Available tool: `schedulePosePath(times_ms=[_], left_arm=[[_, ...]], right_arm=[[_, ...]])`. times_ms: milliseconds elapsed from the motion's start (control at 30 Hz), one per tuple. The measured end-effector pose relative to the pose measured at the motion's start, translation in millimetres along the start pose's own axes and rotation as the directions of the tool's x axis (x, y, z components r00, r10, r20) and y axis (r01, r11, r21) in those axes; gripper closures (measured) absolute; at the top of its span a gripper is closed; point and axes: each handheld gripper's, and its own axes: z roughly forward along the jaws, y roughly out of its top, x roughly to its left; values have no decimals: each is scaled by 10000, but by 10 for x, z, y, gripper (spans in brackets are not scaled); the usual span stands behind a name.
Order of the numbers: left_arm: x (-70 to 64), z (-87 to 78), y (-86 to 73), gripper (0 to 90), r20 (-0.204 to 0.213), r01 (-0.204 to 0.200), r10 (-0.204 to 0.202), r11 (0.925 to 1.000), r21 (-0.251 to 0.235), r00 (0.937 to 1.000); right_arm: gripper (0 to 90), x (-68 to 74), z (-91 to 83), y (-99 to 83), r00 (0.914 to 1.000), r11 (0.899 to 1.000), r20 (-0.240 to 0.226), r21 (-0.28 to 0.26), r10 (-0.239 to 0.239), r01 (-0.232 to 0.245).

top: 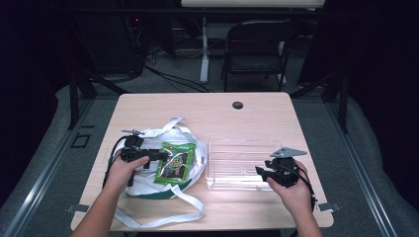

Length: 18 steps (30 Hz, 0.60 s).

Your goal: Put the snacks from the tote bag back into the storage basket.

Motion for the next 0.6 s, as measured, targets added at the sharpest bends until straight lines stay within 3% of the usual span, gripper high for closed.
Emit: schedulePosePath(times_ms=[600], left_arm=[[40,163,26,406,228,83,-94,9989,465,9997]], right_arm=[[542,-16,-58,-68,9999,9999,104,-41,115,-115]])
